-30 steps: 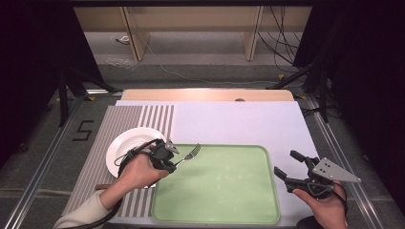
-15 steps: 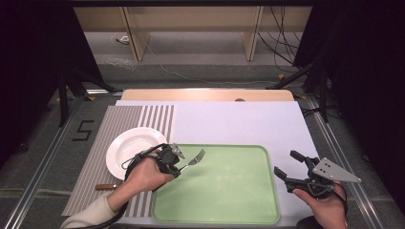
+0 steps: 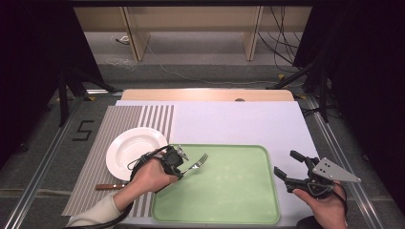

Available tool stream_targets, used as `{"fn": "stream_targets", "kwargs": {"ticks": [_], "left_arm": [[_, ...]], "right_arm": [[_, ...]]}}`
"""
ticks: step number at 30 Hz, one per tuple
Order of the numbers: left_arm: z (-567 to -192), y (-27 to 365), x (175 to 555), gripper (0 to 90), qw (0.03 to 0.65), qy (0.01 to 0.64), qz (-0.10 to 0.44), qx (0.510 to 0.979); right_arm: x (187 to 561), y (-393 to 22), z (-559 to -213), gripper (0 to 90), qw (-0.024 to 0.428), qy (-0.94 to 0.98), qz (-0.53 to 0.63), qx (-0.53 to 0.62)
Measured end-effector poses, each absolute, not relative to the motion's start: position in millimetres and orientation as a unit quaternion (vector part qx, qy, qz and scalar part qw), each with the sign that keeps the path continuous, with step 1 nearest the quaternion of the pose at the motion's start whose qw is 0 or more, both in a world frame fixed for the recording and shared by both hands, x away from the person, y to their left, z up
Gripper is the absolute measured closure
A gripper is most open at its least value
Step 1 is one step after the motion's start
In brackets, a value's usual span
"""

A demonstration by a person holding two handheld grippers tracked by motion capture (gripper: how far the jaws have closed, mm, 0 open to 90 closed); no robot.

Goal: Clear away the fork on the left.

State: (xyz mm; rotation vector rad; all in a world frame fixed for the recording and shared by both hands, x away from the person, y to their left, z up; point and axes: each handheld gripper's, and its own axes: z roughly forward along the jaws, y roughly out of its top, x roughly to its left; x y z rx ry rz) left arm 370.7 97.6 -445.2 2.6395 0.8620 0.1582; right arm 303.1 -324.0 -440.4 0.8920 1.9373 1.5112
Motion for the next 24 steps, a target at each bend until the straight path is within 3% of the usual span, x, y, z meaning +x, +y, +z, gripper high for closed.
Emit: {"fn": "stream_targets", "kwargs": {"ticks": [6, 15, 21, 24], "left_arm": [[-454, 94, 374, 76.9, 0.172, 0.305, 0.048, 0.935], [-445, 103, 368, 71.5, 0.210, 0.299, 0.054, 0.929], [-442, 123, 365, 88.8, 0.185, 0.289, 0.070, 0.937], [-446, 126, 364, 89.6, 0.170, 0.284, 0.067, 0.941]], "right_arm": [[303, -324, -440, 17.0, 0.261, 0.716, 0.558, 0.329], [303, -324, -440, 17.0, 0.260, 0.716, 0.559, 0.329], [303, -324, -440, 17.0, 0.260, 0.717, 0.557, 0.328], [303, -324, -440, 17.0, 0.260, 0.717, 0.557, 0.328]]}}
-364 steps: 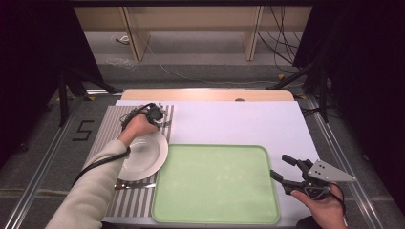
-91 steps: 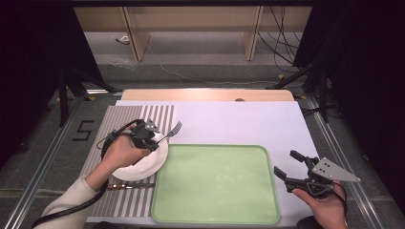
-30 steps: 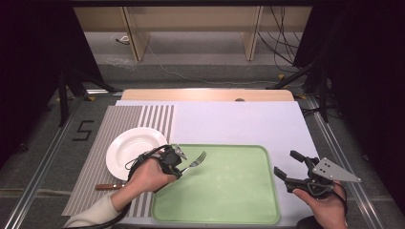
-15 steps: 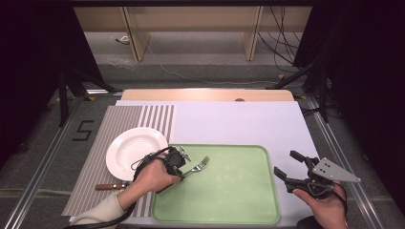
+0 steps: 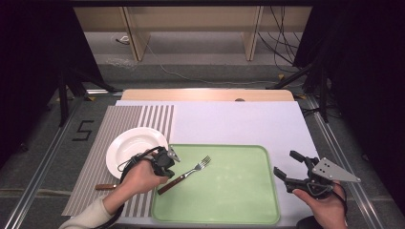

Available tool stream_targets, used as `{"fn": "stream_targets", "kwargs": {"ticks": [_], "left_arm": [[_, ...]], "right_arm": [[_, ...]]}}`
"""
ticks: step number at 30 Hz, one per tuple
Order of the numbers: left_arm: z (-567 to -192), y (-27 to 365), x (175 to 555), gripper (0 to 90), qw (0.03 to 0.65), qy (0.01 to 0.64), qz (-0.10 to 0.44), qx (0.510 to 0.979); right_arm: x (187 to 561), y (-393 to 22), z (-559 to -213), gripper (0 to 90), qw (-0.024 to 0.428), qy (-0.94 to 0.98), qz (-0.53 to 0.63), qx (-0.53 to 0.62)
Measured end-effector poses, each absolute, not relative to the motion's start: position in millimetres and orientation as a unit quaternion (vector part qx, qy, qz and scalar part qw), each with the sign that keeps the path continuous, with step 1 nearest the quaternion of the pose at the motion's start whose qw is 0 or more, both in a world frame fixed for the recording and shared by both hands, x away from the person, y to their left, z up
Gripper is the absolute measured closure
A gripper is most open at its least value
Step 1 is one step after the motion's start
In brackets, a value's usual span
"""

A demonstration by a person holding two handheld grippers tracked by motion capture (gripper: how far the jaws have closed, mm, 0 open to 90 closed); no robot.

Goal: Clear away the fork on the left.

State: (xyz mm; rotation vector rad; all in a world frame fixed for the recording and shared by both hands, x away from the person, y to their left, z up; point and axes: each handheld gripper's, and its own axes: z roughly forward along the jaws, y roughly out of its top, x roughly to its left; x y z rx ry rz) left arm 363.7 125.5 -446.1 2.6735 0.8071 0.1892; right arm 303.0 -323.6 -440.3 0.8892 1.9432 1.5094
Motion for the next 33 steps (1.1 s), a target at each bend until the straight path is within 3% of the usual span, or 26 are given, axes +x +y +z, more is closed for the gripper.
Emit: {"fn": "stream_targets", "kwargs": {"ticks": [33], "left_arm": [[-461, 113, 331, 89.7, 0.138, 0.209, 0.039, 0.967]], "right_arm": [[303, -323, -441, 17.2, 0.259, 0.716, 0.558, 0.329]]}}
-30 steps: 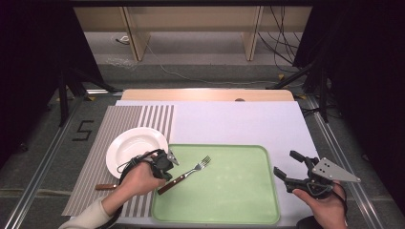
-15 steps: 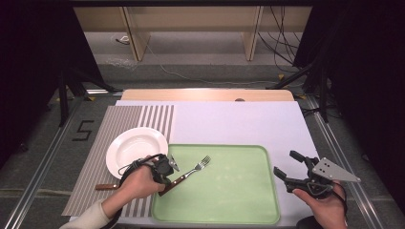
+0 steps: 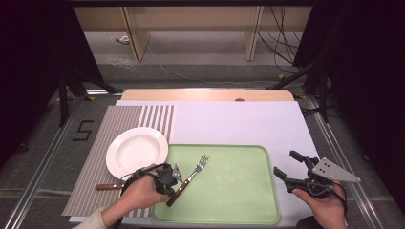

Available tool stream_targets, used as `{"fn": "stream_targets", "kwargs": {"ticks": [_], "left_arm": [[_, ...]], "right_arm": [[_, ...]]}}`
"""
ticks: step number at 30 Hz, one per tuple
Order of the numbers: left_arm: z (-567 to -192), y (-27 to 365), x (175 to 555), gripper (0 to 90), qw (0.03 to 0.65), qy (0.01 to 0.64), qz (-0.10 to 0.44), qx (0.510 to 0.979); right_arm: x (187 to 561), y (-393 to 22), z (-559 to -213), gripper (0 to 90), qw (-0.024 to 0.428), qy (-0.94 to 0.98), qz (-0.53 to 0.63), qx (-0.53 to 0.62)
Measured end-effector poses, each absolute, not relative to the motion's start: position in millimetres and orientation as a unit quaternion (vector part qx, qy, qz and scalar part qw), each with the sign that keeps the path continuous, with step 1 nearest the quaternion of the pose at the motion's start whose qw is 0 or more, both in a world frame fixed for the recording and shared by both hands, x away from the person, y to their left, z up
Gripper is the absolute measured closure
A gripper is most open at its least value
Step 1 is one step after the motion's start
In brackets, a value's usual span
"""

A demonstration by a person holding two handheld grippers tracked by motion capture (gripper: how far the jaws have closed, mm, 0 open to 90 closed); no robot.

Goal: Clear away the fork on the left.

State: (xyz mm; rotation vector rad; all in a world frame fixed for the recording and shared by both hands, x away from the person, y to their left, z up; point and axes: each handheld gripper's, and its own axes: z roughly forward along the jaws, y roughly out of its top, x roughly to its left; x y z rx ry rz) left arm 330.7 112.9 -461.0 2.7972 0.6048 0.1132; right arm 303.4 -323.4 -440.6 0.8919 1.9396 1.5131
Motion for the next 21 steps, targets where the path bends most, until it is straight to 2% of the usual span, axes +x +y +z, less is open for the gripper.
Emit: {"fn": "stream_targets", "kwargs": {"ticks": [21], "left_arm": [[-461, 86, 308, 89.6, 0.155, 0.151, 0.020, 0.976]], "right_arm": [[303, -323, -441, 17.3, 0.258, 0.716, 0.559, 0.329]]}}
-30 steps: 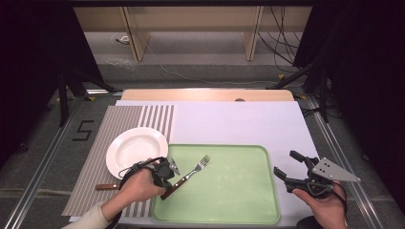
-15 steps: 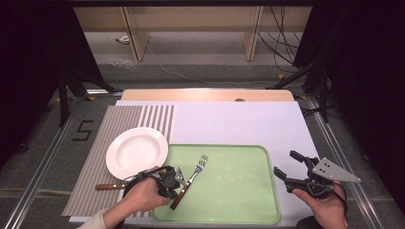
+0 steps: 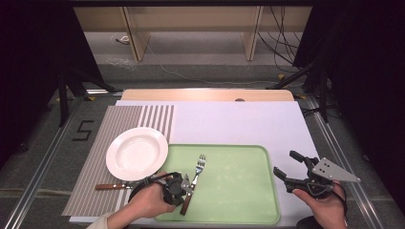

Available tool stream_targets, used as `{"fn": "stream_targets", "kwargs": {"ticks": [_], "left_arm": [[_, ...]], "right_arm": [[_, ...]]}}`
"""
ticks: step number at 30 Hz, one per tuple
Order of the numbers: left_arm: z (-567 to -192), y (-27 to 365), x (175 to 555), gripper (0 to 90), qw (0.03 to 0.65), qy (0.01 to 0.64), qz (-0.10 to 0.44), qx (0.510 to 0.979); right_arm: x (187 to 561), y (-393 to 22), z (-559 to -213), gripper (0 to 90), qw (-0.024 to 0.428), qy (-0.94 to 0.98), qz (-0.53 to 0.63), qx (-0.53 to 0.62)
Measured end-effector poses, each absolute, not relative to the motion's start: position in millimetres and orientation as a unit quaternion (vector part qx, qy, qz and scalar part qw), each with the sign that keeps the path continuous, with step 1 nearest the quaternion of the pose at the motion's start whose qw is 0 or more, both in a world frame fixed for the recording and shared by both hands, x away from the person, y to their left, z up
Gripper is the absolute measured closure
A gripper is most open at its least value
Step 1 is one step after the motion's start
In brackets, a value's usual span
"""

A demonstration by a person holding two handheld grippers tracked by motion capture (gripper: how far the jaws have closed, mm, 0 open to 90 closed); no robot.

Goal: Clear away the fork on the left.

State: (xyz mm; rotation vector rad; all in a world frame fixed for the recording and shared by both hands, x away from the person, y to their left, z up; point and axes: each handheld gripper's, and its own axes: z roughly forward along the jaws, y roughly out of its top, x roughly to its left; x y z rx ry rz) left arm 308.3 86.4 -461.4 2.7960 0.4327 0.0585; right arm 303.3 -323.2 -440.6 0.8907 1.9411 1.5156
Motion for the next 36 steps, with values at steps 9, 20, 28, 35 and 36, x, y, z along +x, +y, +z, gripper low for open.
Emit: {"fn": "stream_targets", "kwargs": {"ticks": [9, 20, 28, 35, 36], "left_arm": [[-461, 76, 304, 89.6, 0.161, 0.136, 0.017, 0.977], [-462, 64, 301, 89.3, 0.172, 0.129, 0.012, 0.976], [-463, 56, 300, 88.6, 0.183, 0.126, 0.010, 0.975], [-460, 67, 302, 80.1, 0.220, 0.123, 0.021, 0.967], [-456, 76, 304, 76.5, 0.258, 0.119, 0.043, 0.958]], "right_arm": [[303, -323, -441, 17.3, 0.257, 0.717, 0.558, 0.329], [304, -323, -441, 17.3, 0.257, 0.716, 0.560, 0.328], [304, -323, -441, 17.4, 0.256, 0.717, 0.560, 0.328], [303, -324, -441, 17.4, 0.258, 0.716, 0.559, 0.328], [303, -324, -441, 17.4, 0.257, 0.716, 0.560, 0.327]]}}
